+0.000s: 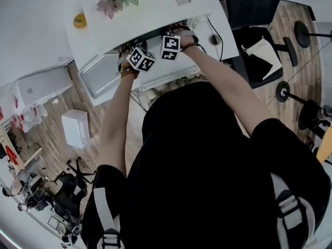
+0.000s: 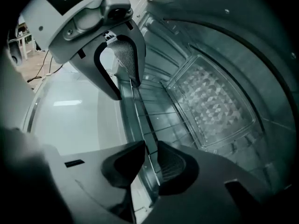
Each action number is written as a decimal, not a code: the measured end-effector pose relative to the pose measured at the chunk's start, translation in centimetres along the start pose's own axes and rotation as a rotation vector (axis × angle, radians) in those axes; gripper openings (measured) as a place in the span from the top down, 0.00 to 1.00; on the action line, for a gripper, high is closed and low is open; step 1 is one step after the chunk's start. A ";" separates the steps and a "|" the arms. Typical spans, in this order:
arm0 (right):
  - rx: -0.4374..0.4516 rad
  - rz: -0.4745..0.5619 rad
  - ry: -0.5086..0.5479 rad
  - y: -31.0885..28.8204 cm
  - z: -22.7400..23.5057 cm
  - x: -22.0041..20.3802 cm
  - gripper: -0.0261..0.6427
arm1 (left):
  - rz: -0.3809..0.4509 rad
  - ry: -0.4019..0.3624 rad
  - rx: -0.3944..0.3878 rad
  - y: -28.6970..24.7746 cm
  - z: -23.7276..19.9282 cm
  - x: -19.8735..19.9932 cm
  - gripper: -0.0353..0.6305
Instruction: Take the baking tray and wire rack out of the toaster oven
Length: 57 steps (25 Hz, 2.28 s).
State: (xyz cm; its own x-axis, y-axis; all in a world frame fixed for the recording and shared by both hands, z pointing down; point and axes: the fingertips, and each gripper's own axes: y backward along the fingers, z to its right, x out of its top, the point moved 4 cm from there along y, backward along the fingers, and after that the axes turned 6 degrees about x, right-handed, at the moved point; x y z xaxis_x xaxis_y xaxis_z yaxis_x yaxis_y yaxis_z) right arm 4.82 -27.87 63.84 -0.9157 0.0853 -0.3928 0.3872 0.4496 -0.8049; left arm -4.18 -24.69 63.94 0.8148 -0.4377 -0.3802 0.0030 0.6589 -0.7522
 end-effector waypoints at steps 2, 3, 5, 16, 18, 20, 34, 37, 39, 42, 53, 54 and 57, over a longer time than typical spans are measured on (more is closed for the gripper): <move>0.003 0.000 -0.001 0.1 0.0 0.0 0.82 | -0.014 0.023 0.006 -0.2 -0.3 0.0 0.68; 0.008 0.003 -0.008 0.1 0.0 0.0 0.83 | -0.021 0.037 0.016 -0.3 -0.5 0.0 0.70; 0.019 0.011 -0.032 0.1 0.0 0.0 0.83 | -0.030 0.058 0.034 -0.4 -0.9 0.0 0.82; 0.086 0.060 -0.159 2.2 -1.0 -0.3 0.92 | -0.013 -0.039 0.025 0.2 0.1 -0.4 0.80; 0.105 0.058 -0.163 2.4 -2.1 -0.4 0.92 | -0.017 -0.035 0.020 0.1 0.2 -0.6 0.77; 0.086 0.044 -0.128 2.5 -3.0 -0.7 0.92 | -0.022 -0.036 0.018 -0.1 0.4 -0.7 0.77; 0.074 -0.054 -0.062 1.3 -2.8 -2.1 0.62 | -0.120 -0.126 -0.087 0.2 1.3 -0.8 0.79; 0.053 -0.021 -0.084 1.4 -2.7 -2.1 0.67 | -0.126 -0.133 -0.092 0.5 1.7 -1.0 0.79; 0.051 -0.002 -0.096 1.5 -2.7 -2.2 0.78 | -0.130 -0.136 -0.106 0.5 1.8 -1.0 0.79; 0.077 -0.028 -0.079 1.2 -2.5 -2.4 0.87 | -0.139 -0.145 -0.124 0.5 1.8 -1.1 0.79; 0.179 -0.043 -0.040 1.8 -3.6 -2.4 0.89 | -0.141 -0.348 -0.022 0.3 2.9 -2.1 0.88; 0.181 -0.041 -0.041 1.9 -3.8 -2.5 0.89 | -0.134 -0.346 -0.027 0.5 3.1 -2.2 0.89; 0.182 -0.036 -0.048 2.4 -4.5 -2.6 0.89 | -0.118 -0.344 -0.054 1.1 3.6 -2.3 0.89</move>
State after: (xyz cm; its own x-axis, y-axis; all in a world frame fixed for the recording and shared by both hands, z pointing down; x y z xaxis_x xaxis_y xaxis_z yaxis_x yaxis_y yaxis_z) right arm 7.66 -22.96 64.94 -0.9248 0.0276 -0.3795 0.3714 0.2827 -0.8844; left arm -3.96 -20.70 65.91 0.9580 -0.2713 -0.0927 0.0855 0.5788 -0.8110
